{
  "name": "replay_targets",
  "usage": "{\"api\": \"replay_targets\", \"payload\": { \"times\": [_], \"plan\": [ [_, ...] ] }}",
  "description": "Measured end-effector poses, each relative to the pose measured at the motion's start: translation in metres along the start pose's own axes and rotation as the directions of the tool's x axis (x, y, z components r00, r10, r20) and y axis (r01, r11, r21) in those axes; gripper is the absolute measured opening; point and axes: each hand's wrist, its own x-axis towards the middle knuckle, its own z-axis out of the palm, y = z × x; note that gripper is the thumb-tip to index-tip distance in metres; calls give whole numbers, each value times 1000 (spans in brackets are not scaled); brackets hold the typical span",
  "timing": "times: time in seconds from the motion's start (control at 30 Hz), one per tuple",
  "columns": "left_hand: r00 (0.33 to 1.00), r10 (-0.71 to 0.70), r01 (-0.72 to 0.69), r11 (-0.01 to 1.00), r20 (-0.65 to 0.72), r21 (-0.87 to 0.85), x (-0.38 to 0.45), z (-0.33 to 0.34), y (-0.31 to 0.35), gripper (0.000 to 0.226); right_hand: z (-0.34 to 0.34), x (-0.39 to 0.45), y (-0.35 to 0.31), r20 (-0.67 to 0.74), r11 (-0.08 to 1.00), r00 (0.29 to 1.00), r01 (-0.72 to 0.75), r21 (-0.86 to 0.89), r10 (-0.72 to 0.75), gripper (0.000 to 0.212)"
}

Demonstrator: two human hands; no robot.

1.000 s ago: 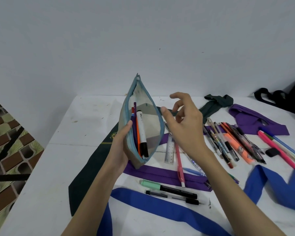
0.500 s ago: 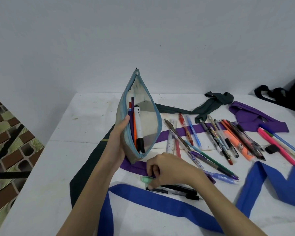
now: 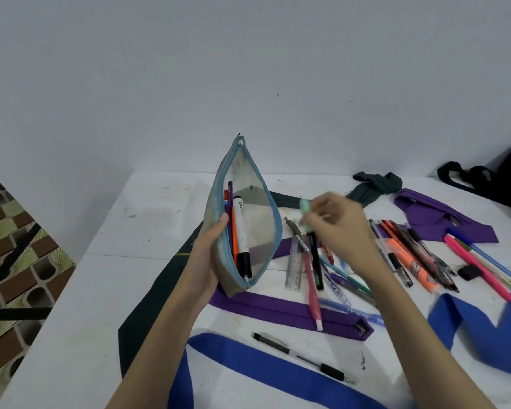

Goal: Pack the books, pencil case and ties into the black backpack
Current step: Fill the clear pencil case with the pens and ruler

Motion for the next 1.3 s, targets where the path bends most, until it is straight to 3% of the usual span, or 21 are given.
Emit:
{"api": "replay_targets", "payload": {
  "times": [0.1, 0.17, 0.23, 0.47, 0.63, 0.73, 0.8, 0.87, 0.93, 1.03, 1.1, 1.17, 1.23, 1.3],
  "plan": [
    [999, -20, 19, 1000, 33, 22, -1, 3, -2, 54, -9, 2, -31, -318, 940, 947, 145, 310, -41, 18],
    [998, -38, 37, 999, 43, 22, -1, 5, -5, 59, -6, -2, -48, -371, 890, 926, 220, 399, -63, 24],
    [998, -47, 46, 999, 49, 26, -2, 8, -7, 61, 6, -5, -54, -340, 895, 935, 236, 378, -102, 24],
    [996, -90, 90, 996, 21, 11, -4, 13, -10, 65, 41, -6, -32, -7, 969, 975, 218, -115, -221, 27],
    [987, -155, 152, 987, -49, -56, -3, 14, -7, 63, 25, -3, -31, -220, 979, 955, 203, -13, -200, 5],
    [988, -147, 143, 987, -50, -74, -3, 13, -5, 55, 8, 5, -8, -229, 974, 964, 89, -211, -137, 11],
    [989, -140, 137, 987, -40, -80, -2, 11, -6, 54, 3, 6, 16, -71, 884, 997, -47, -465, 16, 21],
    [990, -135, 133, 989, -29, -71, -2, 11, -6, 55, 6, 2, 36, 73, 729, 972, -116, -675, 223, 30],
    [991, -132, 132, 990, -12, -51, -1, 10, -5, 56, 11, -3, 49, 138, 626, 931, -112, -771, 337, 37],
    [992, -126, 127, 991, 11, -30, -2, 7, -6, 62, 17, -7, 53, 133, 577, 927, -102, -811, 351, 34],
    [992, -125, 125, 992, 9, -27, -2, 6, -7, 67, 18, -7, 52, 130, 590, 935, -98, -801, 331, 24],
    [991, -135, 135, 990, 1, -41, -2, 6, -8, 66, 16, -4, 51, 145, 669, 925, -139, -730, 350, 23],
    [990, -144, 144, 988, -5, -61, -2, 6, -8, 61, 10, -1, 40, 138, 805, 935, -200, -559, 328, 21],
    [989, -146, 144, 986, -13, -78, -2, 7, -7, 53, 1, 2, 20, 25, 908, 979, -177, -380, 201, 18]
  ]
}}
